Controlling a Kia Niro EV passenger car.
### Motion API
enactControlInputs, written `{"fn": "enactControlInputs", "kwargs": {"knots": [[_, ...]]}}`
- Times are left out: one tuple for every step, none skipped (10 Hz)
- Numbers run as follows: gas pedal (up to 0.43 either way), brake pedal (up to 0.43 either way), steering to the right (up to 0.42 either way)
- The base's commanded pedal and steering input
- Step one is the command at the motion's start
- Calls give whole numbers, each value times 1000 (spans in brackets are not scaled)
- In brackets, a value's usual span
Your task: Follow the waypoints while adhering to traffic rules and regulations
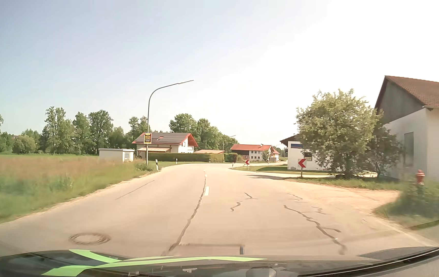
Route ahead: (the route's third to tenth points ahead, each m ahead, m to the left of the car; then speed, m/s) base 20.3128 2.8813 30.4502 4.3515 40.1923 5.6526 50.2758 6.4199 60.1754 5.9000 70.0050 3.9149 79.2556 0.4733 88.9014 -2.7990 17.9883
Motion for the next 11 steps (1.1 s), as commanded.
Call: {"fn": "enactControlInputs", "kwargs": {"knots": [[47, 0, -31], [47, 0, -30], [47, 0, -30], [47, 0, -29], [47, 0, -28], [47, 0, -27], [0, 0, -26], [0, 0, -24], [0, 0, -19], [0, 0, -10], [0, 0, -4]]}}
